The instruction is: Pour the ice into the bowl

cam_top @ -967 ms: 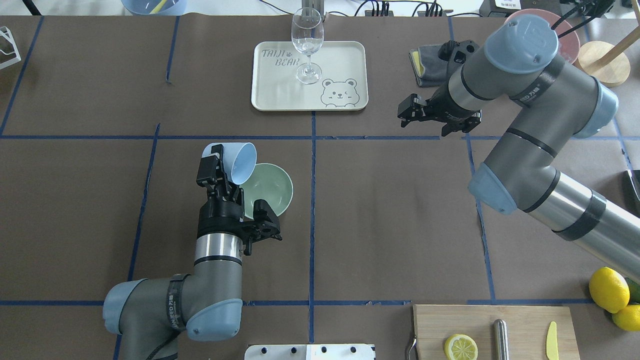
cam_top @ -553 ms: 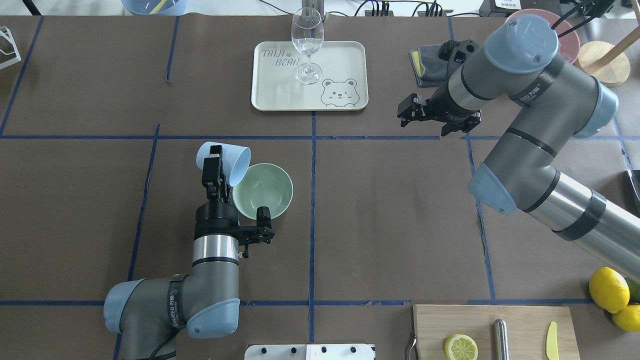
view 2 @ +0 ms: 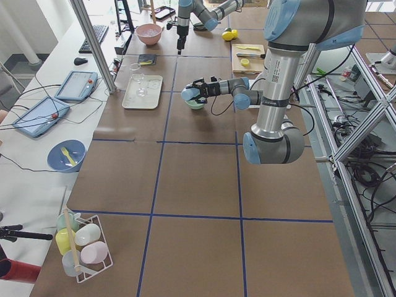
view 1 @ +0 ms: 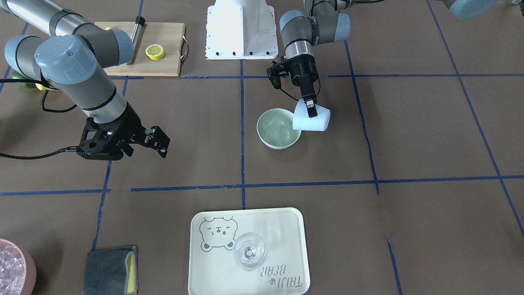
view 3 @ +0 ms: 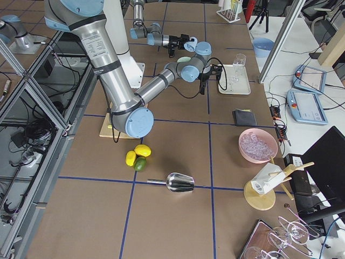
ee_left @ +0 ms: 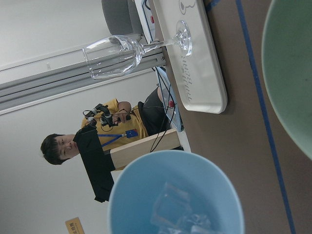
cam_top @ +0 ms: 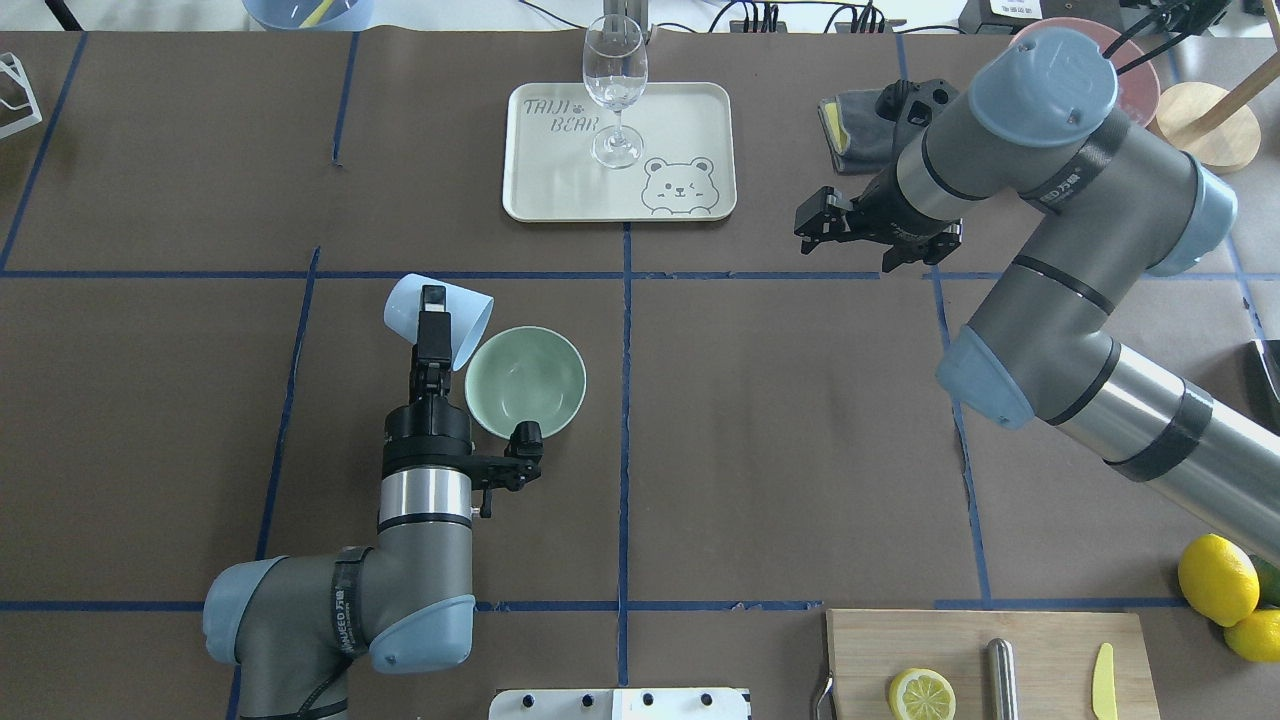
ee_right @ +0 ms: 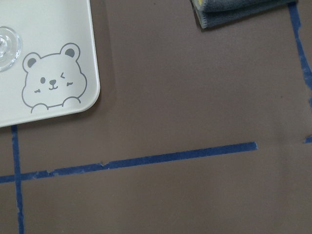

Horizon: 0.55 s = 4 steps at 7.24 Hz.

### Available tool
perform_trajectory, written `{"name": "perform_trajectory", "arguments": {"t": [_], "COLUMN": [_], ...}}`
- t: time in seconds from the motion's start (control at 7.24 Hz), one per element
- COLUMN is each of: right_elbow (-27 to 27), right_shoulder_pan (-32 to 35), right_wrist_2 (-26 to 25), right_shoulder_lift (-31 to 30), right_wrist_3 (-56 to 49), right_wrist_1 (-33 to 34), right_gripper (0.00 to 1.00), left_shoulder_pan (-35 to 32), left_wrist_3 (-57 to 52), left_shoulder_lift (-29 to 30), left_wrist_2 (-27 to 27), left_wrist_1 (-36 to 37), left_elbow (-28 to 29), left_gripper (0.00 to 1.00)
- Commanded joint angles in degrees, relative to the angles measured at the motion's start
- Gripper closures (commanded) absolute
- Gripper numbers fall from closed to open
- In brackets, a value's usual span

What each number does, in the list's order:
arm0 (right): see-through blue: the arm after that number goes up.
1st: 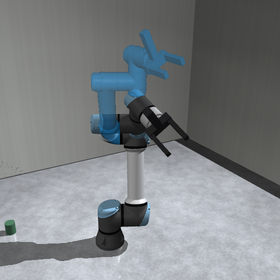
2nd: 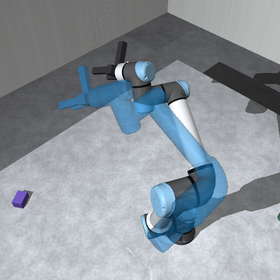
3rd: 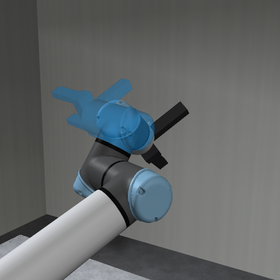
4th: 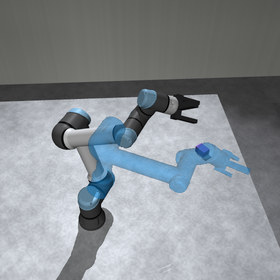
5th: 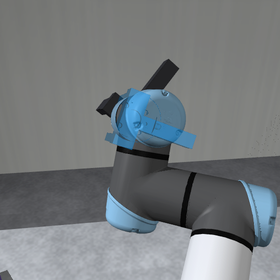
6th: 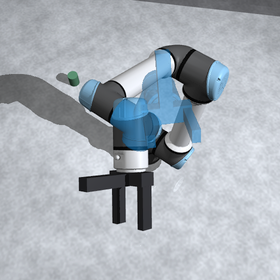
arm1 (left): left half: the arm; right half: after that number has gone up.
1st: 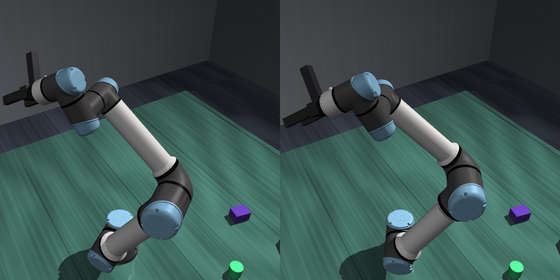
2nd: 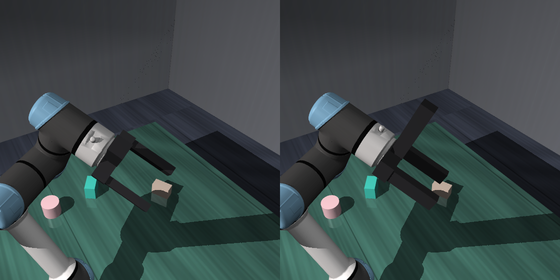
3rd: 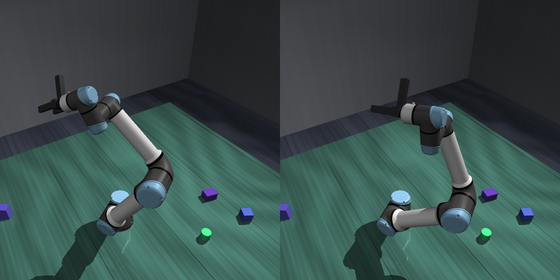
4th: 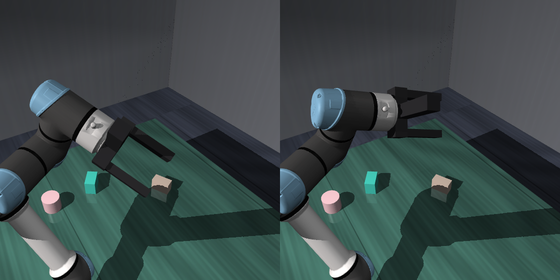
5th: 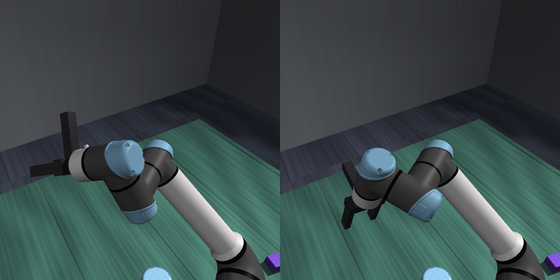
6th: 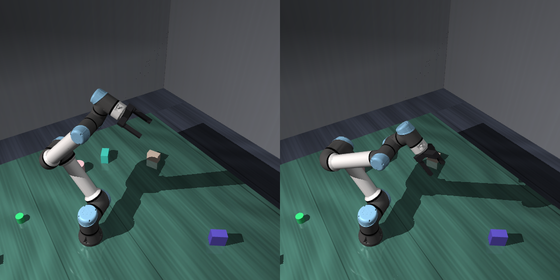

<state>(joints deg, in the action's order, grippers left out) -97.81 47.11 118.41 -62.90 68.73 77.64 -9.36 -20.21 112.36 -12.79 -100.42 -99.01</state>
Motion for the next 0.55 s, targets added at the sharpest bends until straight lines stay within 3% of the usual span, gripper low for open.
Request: {"name": "perform_trajectory", "arguments": {"t": [0.0,0.41], "right_elbow": [0.0,0.1], "right_shoulder_pan": [0.0,0.1], "right_wrist_2": [0.1,0.1], "right_shoulder_lift": [0.0,0.0], "right_wrist_3": [0.0,0.0], "right_wrist_1": [0.0,0.0], "right_gripper": [0.00,0.00], "left_shoulder_pan": [0.0,0.0], "left_wrist_3": [-2.3,-2.3], "left_shoulder_lift": [-0.4,-0.6], "left_wrist_2": [1.2,1.2], "left_wrist_1": [0.3,0.3], "left_elbow": [0.3,0.2], "left_gripper": [1.00,1.00]}}
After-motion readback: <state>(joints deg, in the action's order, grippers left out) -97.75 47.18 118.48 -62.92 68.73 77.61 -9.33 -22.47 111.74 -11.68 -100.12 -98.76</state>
